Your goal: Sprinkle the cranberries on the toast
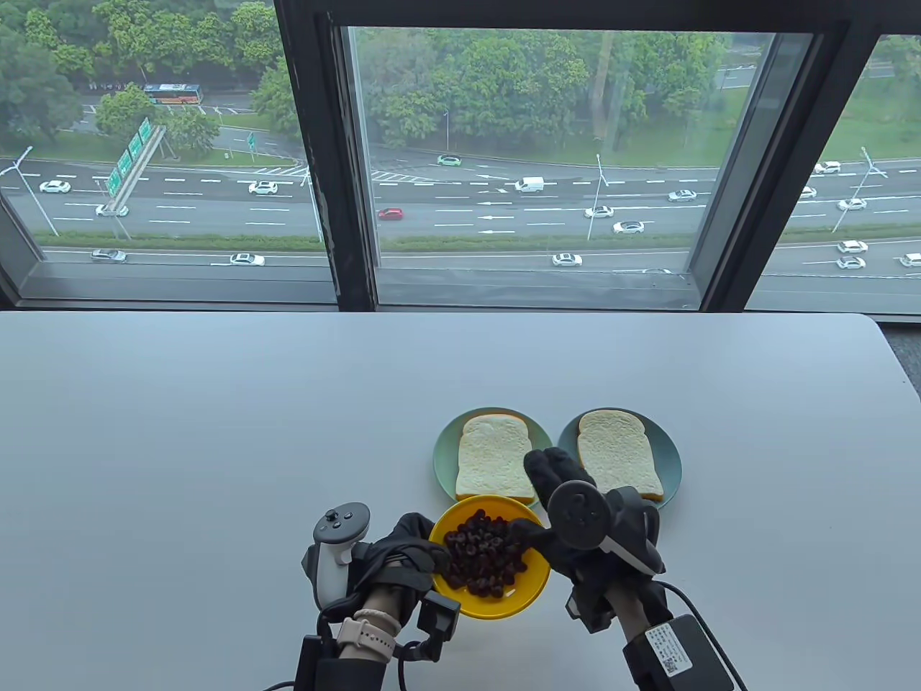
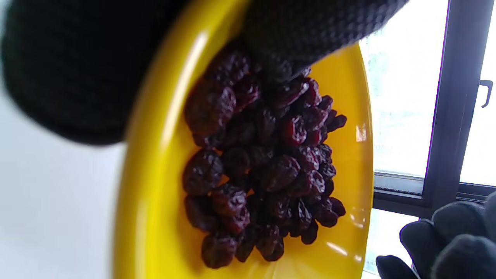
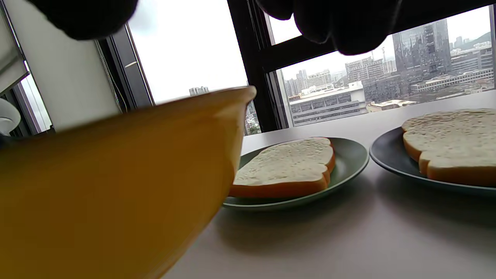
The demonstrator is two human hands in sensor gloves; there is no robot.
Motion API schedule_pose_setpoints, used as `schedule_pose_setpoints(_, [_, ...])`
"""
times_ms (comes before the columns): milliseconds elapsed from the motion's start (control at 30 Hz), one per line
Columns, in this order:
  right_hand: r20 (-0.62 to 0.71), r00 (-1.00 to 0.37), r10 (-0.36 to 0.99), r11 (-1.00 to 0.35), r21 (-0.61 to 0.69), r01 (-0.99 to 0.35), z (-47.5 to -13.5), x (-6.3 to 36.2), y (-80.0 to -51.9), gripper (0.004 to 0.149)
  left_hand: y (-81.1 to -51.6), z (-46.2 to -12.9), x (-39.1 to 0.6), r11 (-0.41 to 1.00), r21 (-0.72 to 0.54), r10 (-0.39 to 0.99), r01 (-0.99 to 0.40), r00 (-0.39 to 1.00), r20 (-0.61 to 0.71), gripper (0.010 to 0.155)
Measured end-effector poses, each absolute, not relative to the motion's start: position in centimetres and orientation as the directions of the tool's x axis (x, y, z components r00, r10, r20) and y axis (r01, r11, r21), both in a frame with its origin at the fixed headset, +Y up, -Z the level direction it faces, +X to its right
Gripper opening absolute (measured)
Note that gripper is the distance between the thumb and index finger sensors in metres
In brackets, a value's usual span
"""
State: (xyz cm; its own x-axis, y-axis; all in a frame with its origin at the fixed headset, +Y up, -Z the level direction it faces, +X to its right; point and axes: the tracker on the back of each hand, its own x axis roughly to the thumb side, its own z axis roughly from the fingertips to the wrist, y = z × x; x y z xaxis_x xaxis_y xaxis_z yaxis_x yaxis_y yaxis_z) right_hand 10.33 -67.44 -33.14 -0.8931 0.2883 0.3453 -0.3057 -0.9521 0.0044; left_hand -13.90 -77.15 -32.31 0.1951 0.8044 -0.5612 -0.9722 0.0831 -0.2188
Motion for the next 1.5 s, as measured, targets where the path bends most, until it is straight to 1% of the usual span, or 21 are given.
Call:
schedule_pose_setpoints(67, [0.436,-0.867,0.243,-0.965,0.02,-0.261,-32.5,8.0,-67.3,0.084,-77.1,-32.3,-13.7,0.078,-0.224,0.806,-0.972,0.193,-0.559,0.039])
schedule_pose_setpoints(100, [0.484,-0.854,0.19,-0.98,0.039,-0.196,-32.1,6.5,-67.5,0.084,-77.1,-32.2,-13.6,0.073,-0.226,0.809,-0.971,0.191,-0.557,0.039])
schedule_pose_setpoints(133, [0.501,-0.853,0.145,-0.989,0.048,-0.14,-31.9,5.7,-67.7,0.083,-77.0,-32.2,-13.6,0.069,-0.227,0.811,-0.971,0.187,-0.555,0.04])
schedule_pose_setpoints(200, [0.508,-0.86,-0.039,-0.994,0.069,0.086,-31.6,4.0,-68.7,0.085,-76.9,-32.2,-13.4,0.038,-0.225,0.817,-0.974,0.16,-0.554,0.04])
schedule_pose_setpoints(267, [0.528,-0.836,-0.151,-0.981,0.027,0.194,-31.4,3.1,-69.6,0.085,-76.9,-32.1,-13.4,0.03,-0.22,0.817,-0.975,0.151,-0.556,0.04])
schedule_pose_setpoints(333, [0.542,-0.814,-0.208,-0.967,0.011,0.254,-31.3,2.4,-70.3,0.084,-77.0,-32.2,-13.3,0.022,-0.224,0.82,-0.974,0.145,-0.553,0.041])
schedule_pose_setpoints(400, [0.535,-0.812,-0.234,-0.959,0.008,0.282,-31.6,2.0,-70.6,0.084,-77.1,-32.2,-13.2,0.021,-0.231,0.822,-0.973,0.149,-0.55,0.042])
schedule_pose_setpoints(467, [0.532,-0.817,-0.224,-0.963,0.007,0.268,-32.0,1.8,-70.6,0.081,-77.2,-32.1,-13.1,-0.003,-0.227,0.823,-0.974,0.126,-0.555,0.043])
schedule_pose_setpoints(533, [0.527,-0.829,-0.189,-0.974,0.007,0.227,-32.5,1.5,-70.5,0.075,-77.2,-32.0,-13.2,-0.034,-0.221,0.821,-0.975,0.099,-0.562,0.043])
schedule_pose_setpoints(600, [0.535,-0.823,-0.189,-0.97,0.026,0.24,-32.9,1.4,-70.4,0.069,-77.3,-31.9,-13.3,-0.051,-0.211,0.818,-0.976,0.08,-0.569,0.043])
schedule_pose_setpoints(667, [0.537,-0.828,-0.164,-0.973,0.049,0.224,-33.3,1.3,-70.4,0.056,-77.5,-31.9,-13.4,-0.085,-0.205,0.816,-0.975,0.05,-0.576,0.043])
schedule_pose_setpoints(800, [0.552,-0.822,-0.143,-0.976,0.057,0.208,-33.6,1.3,-70.4,0.049,-77.9,-32.0,-13.4,-0.103,-0.2,0.807,-0.974,0.036,-0.59,0.043])
schedule_pose_setpoints(833, [0.558,-0.817,-0.147,-0.982,0.02,0.19,-33.7,1.4,-70.3,0.041,-78.1,-32.0,-13.6,-0.104,-0.186,0.8,-0.977,0.029,-0.6,0.043])
schedule_pose_setpoints(867, [0.558,-0.818,-0.141,-0.987,-0.013,0.161,-33.7,1.5,-70.5,0.037,-78.1,-32.2,-13.6,-0.113,-0.183,0.812,-0.977,0.016,-0.583,0.043])
schedule_pose_setpoints(967, [0.576,-0.806,-0.138,-0.989,-0.043,0.138,-33.6,1.7,-70.8,0.035,-78.0,-32.2,-13.8,-0.051,-0.19,0.809,-0.98,0.071,-0.583,0.043])
schedule_pose_setpoints(1067, [0.587,-0.802,-0.116,-0.993,-0.066,0.096,-33.5,2.0,-70.8,0.035,-78.1,-32.3,-14.0,-0.025,-0.183,0.792,-0.983,0.093,-0.604,0.043])
schedule_pose_setpoints(1200, [0.589,-0.807,-0.048,-0.999,-0.046,0.026,-33.8,3.2,-69.5,0.034,-78.2,-32.3,-14.5,-0.016,-0.167,0.787,-0.986,0.091,-0.61,0.042])
schedule_pose_setpoints(1300, [0.554,-0.832,0.021,-0.999,-0.009,-0.032,-35.0,4.4,-67.8,0.034,-78.3,-32.4,-14.9,0.043,-0.183,0.779,-0.982,0.148,-0.61,0.043])
schedule_pose_setpoints(1400, [0.51,-0.857,0.074,-0.997,0.026,-0.07,-37.0,4.9,-66.9,0.034,-78.5,-32.4,-14.9,0.004,-0.178,0.772,-0.984,0.116,-0.624,0.042])
schedule_pose_setpoints(1500, [0.474,-0.873,0.113,-0.993,0.072,-0.089,-39.4,4.4,-67.1,0.034,-78.6,-32.4,-14.9,-0.013,-0.177,0.772,-0.984,0.102,-0.628,0.042])
